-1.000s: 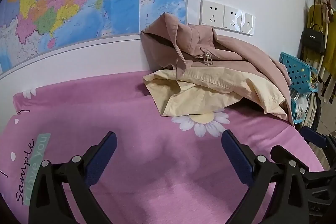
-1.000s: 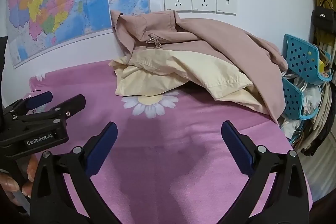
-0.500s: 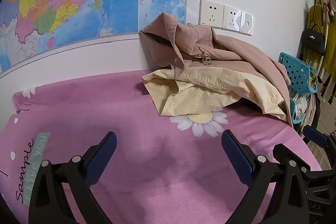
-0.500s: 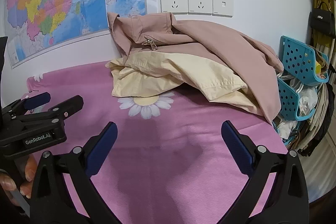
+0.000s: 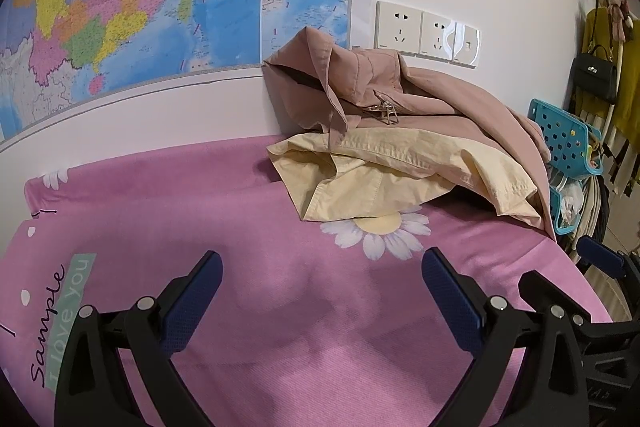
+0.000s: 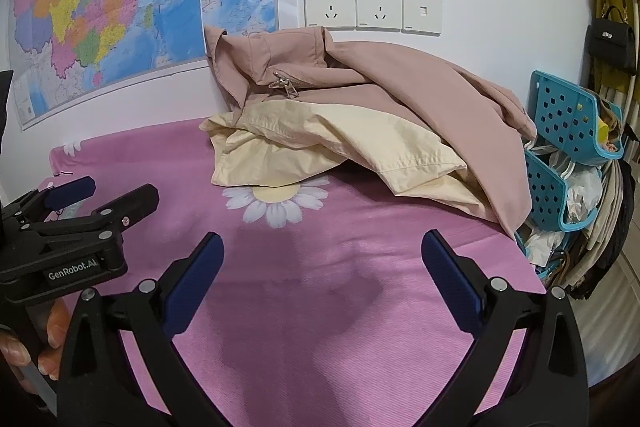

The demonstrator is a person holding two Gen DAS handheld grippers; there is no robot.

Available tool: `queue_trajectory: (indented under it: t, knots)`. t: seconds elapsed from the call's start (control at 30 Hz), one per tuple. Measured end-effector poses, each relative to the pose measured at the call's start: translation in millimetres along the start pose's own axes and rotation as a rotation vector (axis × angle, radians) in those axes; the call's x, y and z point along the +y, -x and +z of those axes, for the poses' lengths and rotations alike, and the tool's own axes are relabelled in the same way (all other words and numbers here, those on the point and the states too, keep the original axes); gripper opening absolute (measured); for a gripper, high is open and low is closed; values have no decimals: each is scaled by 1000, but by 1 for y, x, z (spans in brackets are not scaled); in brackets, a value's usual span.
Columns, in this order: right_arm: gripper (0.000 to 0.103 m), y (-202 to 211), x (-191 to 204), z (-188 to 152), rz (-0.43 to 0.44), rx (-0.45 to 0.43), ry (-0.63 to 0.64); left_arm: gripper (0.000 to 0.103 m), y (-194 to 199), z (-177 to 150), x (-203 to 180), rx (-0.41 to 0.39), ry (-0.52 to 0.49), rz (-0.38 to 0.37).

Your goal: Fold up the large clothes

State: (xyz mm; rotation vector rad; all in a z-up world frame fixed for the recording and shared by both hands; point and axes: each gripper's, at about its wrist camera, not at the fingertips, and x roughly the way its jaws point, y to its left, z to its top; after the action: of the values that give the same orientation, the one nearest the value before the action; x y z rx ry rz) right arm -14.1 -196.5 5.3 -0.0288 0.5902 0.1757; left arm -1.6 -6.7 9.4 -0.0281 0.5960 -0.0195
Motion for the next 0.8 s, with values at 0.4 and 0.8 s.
queue_trajectory:
  t: [0.4,0.8]
  knots:
    - [97,0,0,0,1,-3,2,96,1,-1,-1,-2,-3,4]
    - [97,0,0,0,4,-4,2,96,2,-2,-4,-1,-11,7]
